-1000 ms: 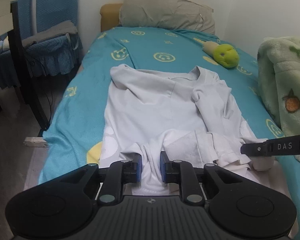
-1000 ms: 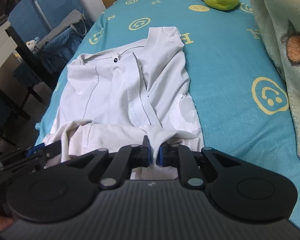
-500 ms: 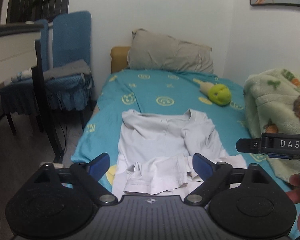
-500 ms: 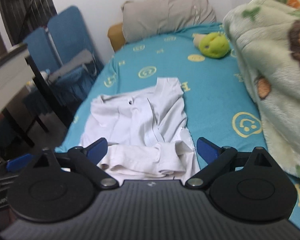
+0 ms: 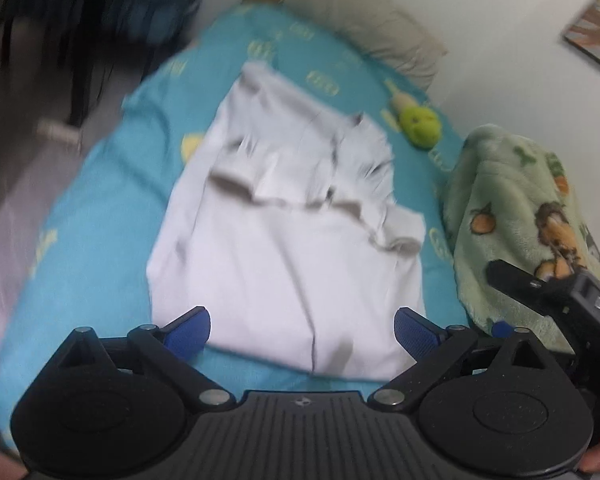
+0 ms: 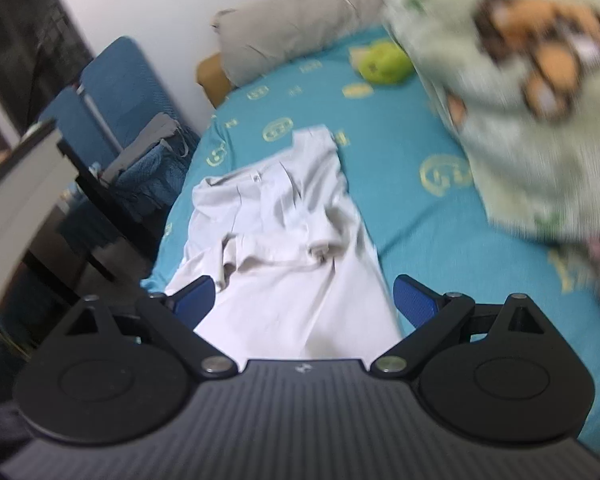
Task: Fold clothes
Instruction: 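Grasp the folded shirt edge with the right gripper and roll it inward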
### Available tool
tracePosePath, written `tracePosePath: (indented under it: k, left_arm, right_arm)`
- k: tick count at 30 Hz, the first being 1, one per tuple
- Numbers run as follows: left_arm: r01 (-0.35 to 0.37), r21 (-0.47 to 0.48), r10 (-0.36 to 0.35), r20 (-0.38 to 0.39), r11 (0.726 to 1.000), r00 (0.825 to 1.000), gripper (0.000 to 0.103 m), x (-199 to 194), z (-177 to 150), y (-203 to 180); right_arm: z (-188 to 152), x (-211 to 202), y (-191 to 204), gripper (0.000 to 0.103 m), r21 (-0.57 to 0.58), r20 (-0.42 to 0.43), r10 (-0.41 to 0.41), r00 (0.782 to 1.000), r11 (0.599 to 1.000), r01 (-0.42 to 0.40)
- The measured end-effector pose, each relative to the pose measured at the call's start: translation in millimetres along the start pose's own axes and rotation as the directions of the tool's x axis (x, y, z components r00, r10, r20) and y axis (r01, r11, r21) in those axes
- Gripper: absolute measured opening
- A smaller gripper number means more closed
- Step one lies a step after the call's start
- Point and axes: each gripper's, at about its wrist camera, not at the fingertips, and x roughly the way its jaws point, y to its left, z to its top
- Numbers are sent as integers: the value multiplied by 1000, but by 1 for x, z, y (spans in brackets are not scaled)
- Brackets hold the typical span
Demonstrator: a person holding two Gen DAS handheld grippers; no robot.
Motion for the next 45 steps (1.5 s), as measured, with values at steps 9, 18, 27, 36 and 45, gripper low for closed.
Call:
tracePosePath:
  k: [9,18,27,36,45]
  left_arm:
    - [15,-303,-68,-164,953,984,83,22,-4,48]
    - [-10,-382,-44,-132,924,990,83,19,-1,61]
    - [-10,-448,-56,-134,894,989,81,23,-4,72]
    - [42,-568,-99,-70,822,993,59,32,-9,87]
    - [116,-559,-119,31,821,992,6,23,-3,84]
  right_arm:
    - [-17,19,-19,66,230,-148,141,979,968,-105]
    - [-18,16,-6,6,161,-137,105,985,983,-83]
    - [-19,17,-12,103,313,-134,222,966,934,-171]
    - [-44,42,-45,103,592,-241,233,942,804,-47]
    - [-60,59,-37,103,660,-234,344,909,743,-112]
